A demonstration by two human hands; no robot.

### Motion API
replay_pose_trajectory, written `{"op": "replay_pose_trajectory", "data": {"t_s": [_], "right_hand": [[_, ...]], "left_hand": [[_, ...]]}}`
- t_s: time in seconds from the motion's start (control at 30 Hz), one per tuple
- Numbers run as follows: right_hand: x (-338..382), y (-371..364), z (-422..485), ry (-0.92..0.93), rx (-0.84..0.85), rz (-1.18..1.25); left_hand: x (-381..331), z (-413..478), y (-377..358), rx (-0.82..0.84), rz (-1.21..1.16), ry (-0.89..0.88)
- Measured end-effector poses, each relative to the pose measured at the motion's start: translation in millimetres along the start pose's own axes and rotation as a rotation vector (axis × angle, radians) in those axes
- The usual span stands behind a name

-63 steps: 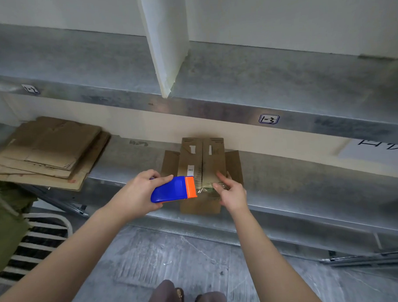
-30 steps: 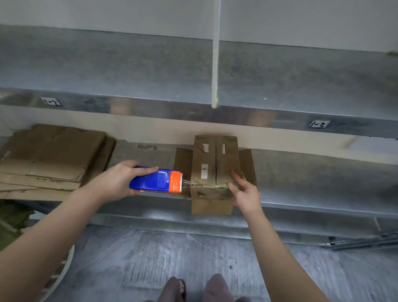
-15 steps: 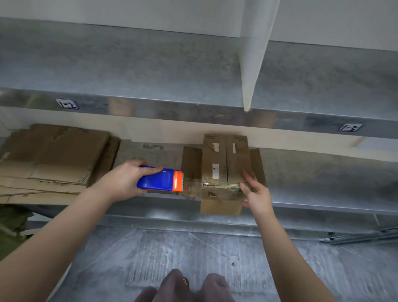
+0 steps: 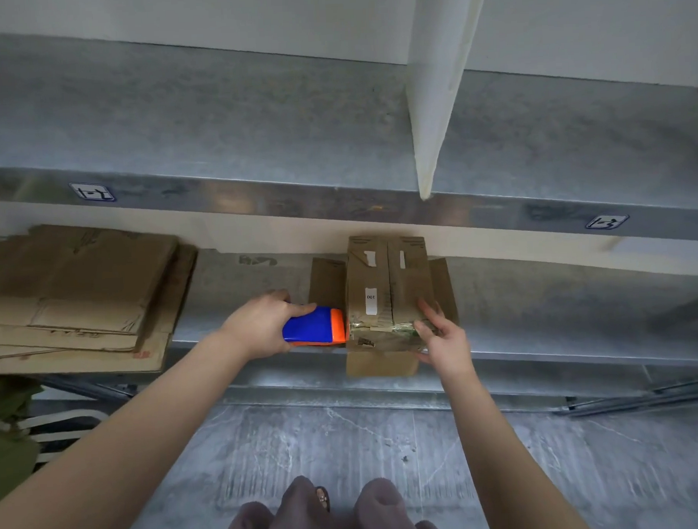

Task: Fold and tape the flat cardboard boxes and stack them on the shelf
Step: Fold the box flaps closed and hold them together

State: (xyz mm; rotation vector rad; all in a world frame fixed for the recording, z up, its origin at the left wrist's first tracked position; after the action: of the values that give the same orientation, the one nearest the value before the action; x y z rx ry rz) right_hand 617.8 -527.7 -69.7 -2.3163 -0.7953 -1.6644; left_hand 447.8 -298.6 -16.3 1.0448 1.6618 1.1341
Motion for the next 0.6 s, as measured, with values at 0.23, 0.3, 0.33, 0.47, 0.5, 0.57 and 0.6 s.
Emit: {"op": "replay_pose_trajectory", "data": {"t_s": [0.23,0.3,0.33,0.47,0.5,0.57,0.6], "right_hand": [[0.2,-0.7,-3.8,-0.031,0.003,0.059],[1.1,-0.7,-4.0,-0.028,0.005,0.054],[1.8,-0.9,-4.2,-0.027,0.007,0.053],[3.3,0.0,-6.0,-0.029,0.015,0.039],[3.3,0.0,-6.4,-0.031,0.019,0.038],[4.0,1.2,-6.2,-0.031,0.023,0.035],[4.6,1.7,-5.8,-0.030,0.025,0.031]], "left_hand": [[1.8,8.2,-2.9,0.037,-0.064,0.051],[8.1,7.3,-7.7,0.046,-0.103,0.103],[10.8,6.5,-10.4,0.055,-0.129,0.124],[14.3,8.1,-15.0,0.046,-0.166,0.161],[16.1,9.7,-14.2,0.032,-0.163,0.172],[19.0,14.2,-12.2,0.041,-0.161,0.177],[19.4,17.1,-10.8,0.060,-0.151,0.161]]}}
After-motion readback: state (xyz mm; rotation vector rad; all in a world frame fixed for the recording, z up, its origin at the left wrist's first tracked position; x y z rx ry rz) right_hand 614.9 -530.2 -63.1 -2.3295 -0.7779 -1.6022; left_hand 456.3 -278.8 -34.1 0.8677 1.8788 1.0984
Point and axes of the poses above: each hand's wrist, its own z-axis towards the middle knuckle, its own y-axis out of the back of the hand, x = y × z, the point moved 8 cm from there along z, towards the middle knuckle, and after that the axes turned 1 degree about -x, right-handed, at the moved point
